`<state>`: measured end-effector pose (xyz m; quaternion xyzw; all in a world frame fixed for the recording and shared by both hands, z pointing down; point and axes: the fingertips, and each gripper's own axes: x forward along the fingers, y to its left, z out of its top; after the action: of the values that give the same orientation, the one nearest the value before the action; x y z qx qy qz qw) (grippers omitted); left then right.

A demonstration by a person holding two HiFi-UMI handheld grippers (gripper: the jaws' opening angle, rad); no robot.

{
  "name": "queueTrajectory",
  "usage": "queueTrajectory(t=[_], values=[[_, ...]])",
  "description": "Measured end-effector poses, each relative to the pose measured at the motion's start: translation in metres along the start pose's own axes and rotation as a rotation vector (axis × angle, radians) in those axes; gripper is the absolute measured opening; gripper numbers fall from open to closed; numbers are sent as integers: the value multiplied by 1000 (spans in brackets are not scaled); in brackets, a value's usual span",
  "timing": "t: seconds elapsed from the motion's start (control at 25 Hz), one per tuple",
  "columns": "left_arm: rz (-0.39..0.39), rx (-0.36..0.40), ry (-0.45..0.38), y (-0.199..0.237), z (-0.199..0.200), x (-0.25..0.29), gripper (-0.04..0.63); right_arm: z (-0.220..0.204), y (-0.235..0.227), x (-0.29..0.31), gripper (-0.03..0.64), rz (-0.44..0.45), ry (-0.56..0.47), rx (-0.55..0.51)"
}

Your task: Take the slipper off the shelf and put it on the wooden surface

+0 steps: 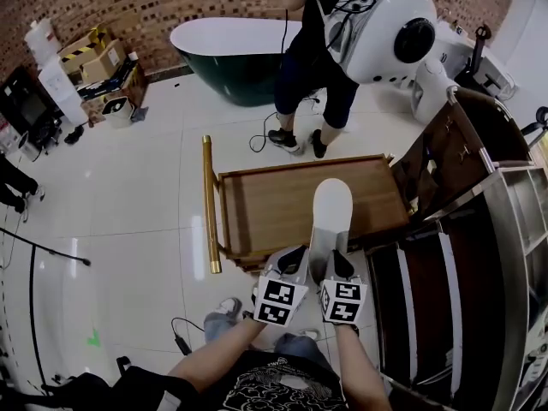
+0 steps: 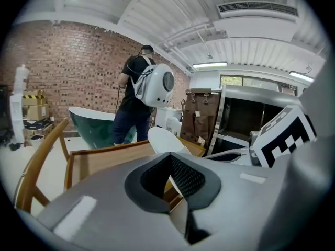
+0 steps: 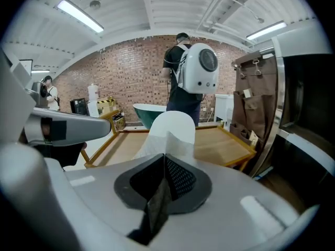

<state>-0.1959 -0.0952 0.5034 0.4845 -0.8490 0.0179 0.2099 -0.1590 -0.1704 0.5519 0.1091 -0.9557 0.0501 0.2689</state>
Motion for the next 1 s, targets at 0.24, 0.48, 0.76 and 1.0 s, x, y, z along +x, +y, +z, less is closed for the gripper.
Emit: queueTrajectory(t=[0.24,0.48,0.76,1.0], values=[[97,-39,-16,47,0,-18,6,10,54,33,11,110,15,-59],[182,-83,-24,95,0,-40,6,18,109,71,11,210,41,-121],[233,-135,-42,124,3,-52,6,12,138,108,11,260,79,-170],[225,-137,-46,135,14,-58,6,7,159,138,11,267,132,-185]])
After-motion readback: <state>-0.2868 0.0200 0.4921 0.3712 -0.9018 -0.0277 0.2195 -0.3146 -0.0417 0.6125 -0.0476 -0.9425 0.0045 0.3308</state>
